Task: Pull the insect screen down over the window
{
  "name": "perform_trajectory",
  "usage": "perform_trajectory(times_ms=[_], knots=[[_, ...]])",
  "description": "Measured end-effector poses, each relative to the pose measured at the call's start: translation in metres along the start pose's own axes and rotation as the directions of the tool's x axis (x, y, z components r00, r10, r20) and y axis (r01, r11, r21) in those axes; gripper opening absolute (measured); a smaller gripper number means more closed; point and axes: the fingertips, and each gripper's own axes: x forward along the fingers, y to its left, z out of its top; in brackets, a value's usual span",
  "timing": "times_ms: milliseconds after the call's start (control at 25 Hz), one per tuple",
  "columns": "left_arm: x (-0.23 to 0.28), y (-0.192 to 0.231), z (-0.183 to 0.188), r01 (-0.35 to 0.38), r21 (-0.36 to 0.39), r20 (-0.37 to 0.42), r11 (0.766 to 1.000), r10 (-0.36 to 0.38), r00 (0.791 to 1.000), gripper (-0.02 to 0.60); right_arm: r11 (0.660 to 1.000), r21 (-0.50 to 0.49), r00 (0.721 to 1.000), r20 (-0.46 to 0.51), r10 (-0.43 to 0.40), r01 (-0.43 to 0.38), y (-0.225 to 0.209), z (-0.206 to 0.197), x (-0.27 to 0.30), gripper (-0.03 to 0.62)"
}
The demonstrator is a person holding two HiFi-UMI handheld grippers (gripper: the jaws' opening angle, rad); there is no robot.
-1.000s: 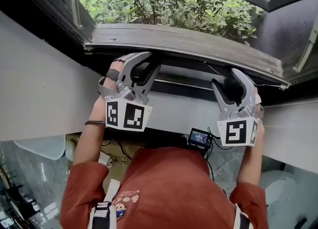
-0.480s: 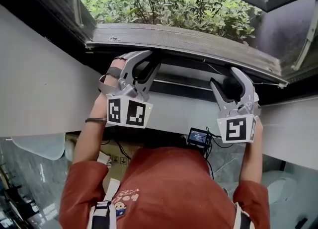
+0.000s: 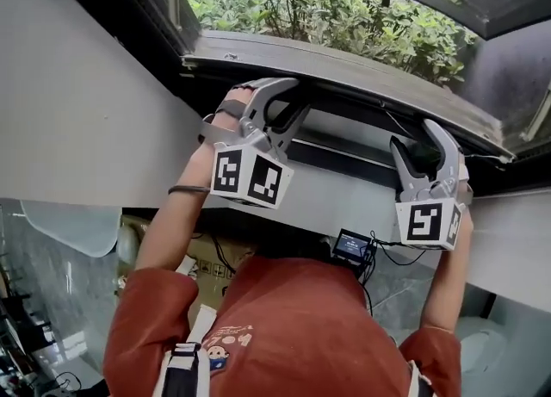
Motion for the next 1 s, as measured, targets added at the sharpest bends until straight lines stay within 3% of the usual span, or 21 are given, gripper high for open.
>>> perform_trajectory(times_ms=[400,1000], knots=[[-0.0034,0.0,-0.0029,-0.005,-0.012,0.011,1.0,0.005,1.0,0.12,1.0,-0.019,1.0,-0.004,-0.002,0.002,0.0061,0.0025,-0.0017,0.262],[-0.004,0.0019,-0.0068,-0.03,0.054,-0.007,0.998,0.03,1.0,0.12,1.0,-0.029,1.0,-0.01,-0.013,0.013,0.0067,0.0029,-0.0006,0.262]])
